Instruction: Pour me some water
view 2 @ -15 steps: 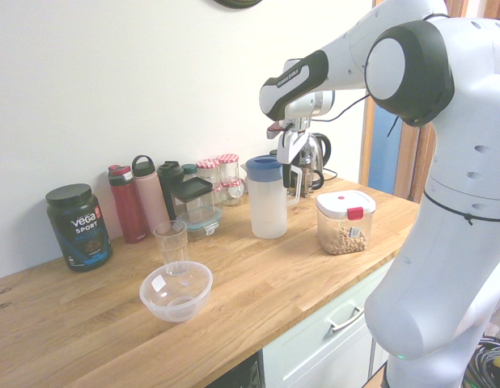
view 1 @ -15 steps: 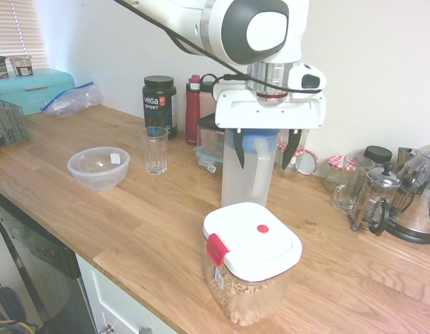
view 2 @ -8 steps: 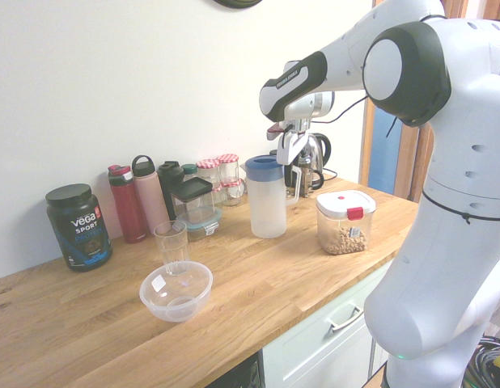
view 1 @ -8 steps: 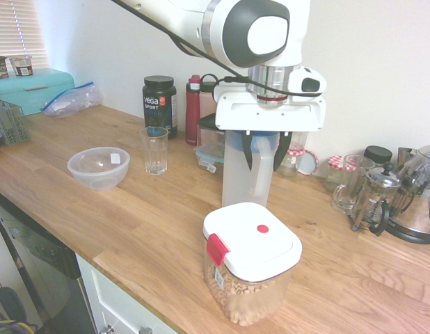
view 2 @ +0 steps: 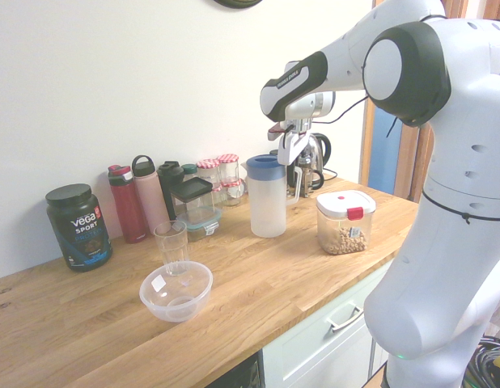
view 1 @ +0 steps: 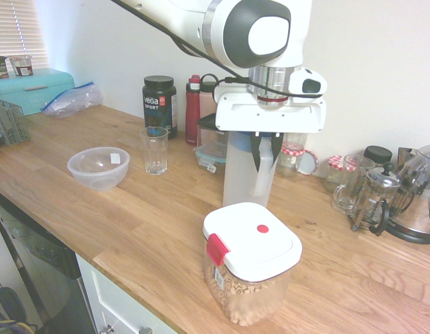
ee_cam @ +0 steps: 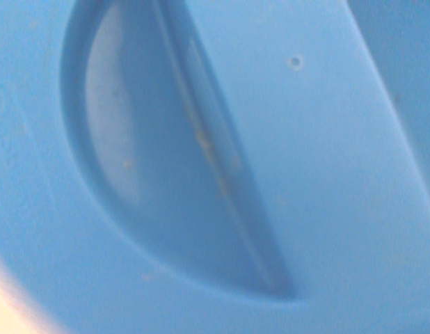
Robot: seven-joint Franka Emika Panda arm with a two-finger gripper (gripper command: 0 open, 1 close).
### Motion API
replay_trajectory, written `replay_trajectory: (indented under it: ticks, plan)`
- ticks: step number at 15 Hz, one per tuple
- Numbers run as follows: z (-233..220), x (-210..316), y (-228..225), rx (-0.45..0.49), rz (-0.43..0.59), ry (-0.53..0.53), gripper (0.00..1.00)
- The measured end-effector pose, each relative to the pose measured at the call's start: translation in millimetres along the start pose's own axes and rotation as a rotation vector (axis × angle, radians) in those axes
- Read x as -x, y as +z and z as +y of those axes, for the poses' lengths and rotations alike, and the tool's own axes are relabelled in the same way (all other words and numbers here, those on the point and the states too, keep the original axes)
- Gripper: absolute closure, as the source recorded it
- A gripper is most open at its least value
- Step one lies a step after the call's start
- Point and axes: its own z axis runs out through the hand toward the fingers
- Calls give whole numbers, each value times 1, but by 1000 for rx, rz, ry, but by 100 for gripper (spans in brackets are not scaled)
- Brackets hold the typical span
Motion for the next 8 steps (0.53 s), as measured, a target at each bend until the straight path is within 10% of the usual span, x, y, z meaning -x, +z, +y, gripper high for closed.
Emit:
replay_trajectory:
  ticks: [8]
  plan:
    - [8,2,-3,-3,-2,15,100]
